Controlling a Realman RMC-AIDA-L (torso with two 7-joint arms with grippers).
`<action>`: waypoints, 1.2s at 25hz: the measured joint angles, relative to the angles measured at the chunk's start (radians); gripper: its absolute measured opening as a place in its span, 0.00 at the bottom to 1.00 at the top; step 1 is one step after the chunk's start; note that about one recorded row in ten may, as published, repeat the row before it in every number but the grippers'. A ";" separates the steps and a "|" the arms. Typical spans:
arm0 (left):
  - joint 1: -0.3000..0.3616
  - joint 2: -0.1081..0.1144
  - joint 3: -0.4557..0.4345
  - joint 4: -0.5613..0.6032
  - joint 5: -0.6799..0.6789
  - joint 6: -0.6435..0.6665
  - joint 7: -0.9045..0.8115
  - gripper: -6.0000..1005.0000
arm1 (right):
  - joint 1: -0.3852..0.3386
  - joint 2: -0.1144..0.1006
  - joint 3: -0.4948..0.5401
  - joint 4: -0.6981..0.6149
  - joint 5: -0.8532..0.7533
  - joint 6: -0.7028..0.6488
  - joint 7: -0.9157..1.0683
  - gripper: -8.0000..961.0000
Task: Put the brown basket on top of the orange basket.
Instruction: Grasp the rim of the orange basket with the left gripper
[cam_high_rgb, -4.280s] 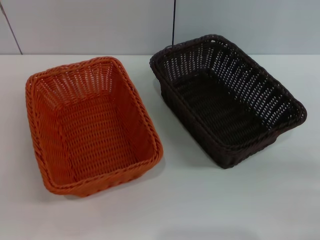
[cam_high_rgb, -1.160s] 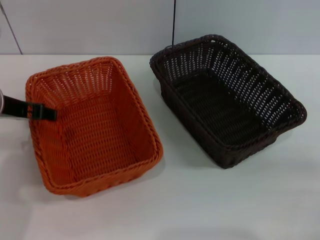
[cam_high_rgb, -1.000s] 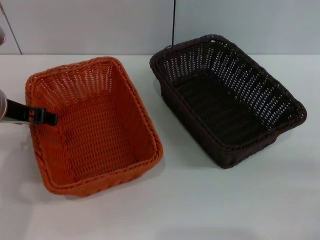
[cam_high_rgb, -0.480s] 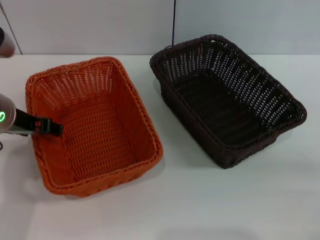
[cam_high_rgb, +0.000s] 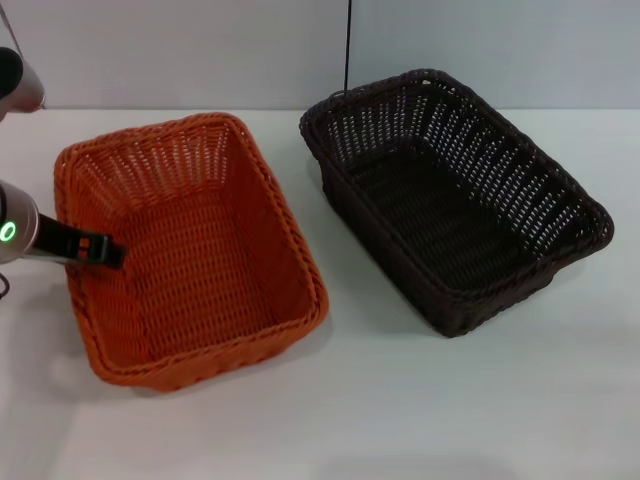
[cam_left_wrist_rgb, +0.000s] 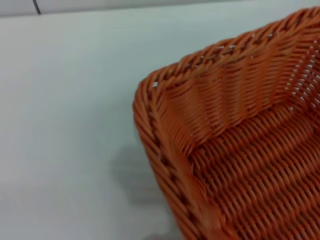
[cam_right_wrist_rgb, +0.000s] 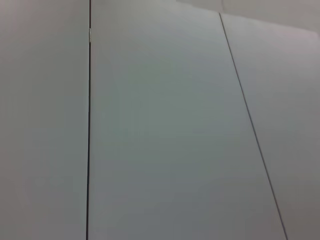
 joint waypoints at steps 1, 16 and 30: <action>0.003 0.000 0.001 -0.014 0.000 -0.001 0.000 0.68 | -0.001 0.000 0.000 -0.002 0.000 0.000 0.000 0.85; 0.002 -0.001 0.003 -0.010 0.001 -0.005 0.005 0.34 | -0.007 0.001 0.000 -0.005 -0.001 -0.008 0.000 0.85; 0.006 0.004 0.018 -0.083 0.018 -0.020 0.110 0.32 | -0.006 0.002 0.000 -0.008 -0.001 -0.009 0.000 0.85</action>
